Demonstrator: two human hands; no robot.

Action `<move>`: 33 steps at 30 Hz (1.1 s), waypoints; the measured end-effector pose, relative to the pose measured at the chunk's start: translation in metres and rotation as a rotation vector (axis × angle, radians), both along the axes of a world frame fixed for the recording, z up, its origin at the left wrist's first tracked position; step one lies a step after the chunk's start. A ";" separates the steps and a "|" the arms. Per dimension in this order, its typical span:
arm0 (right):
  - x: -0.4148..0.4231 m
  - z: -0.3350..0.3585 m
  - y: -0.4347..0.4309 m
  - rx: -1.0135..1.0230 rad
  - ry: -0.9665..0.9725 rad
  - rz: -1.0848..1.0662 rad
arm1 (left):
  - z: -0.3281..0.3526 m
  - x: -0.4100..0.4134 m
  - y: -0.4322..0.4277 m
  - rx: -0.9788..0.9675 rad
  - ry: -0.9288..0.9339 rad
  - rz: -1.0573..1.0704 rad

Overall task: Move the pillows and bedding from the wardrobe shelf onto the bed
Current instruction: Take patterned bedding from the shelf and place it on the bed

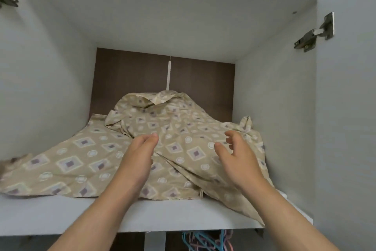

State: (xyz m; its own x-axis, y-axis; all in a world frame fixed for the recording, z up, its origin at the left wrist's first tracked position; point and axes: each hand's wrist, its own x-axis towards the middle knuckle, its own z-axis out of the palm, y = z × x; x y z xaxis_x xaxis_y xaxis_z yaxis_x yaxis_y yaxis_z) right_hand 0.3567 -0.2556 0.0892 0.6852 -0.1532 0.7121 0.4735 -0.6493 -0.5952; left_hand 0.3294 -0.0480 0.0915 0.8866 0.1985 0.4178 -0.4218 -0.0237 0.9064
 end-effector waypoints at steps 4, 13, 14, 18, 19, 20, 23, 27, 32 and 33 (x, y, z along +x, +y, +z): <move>0.061 0.024 -0.009 -0.162 -0.024 -0.076 | 0.020 0.058 -0.021 -0.178 0.182 -0.077; 0.219 0.100 -0.027 -0.535 0.193 -0.137 | 0.039 0.128 -0.050 -0.373 0.508 -0.199; 0.237 0.108 -0.030 -0.529 0.251 -0.120 | 0.039 0.136 -0.052 -0.364 0.520 -0.187; 0.298 0.119 -0.041 -0.441 0.482 -0.032 | 0.040 0.165 -0.059 -0.365 0.565 -0.197; 0.307 0.118 -0.042 -0.426 0.542 -0.011 | 0.039 0.170 -0.060 -0.368 0.566 -0.181; 0.315 0.116 -0.044 -0.412 0.588 0.010 | 0.038 0.173 -0.063 -0.360 0.571 -0.159; 0.329 0.113 -0.045 -0.354 0.640 0.042 | 0.034 0.187 -0.064 -0.364 0.550 -0.116; 0.326 0.124 -0.043 -0.281 0.543 0.066 | 0.027 0.198 -0.065 -0.423 0.508 -0.169; 0.288 0.161 -0.029 -0.227 0.237 0.039 | 0.022 0.203 -0.069 -0.557 0.337 -0.186; 0.274 0.170 -0.024 -0.253 0.187 0.003 | 0.024 0.201 -0.068 -0.585 0.303 -0.185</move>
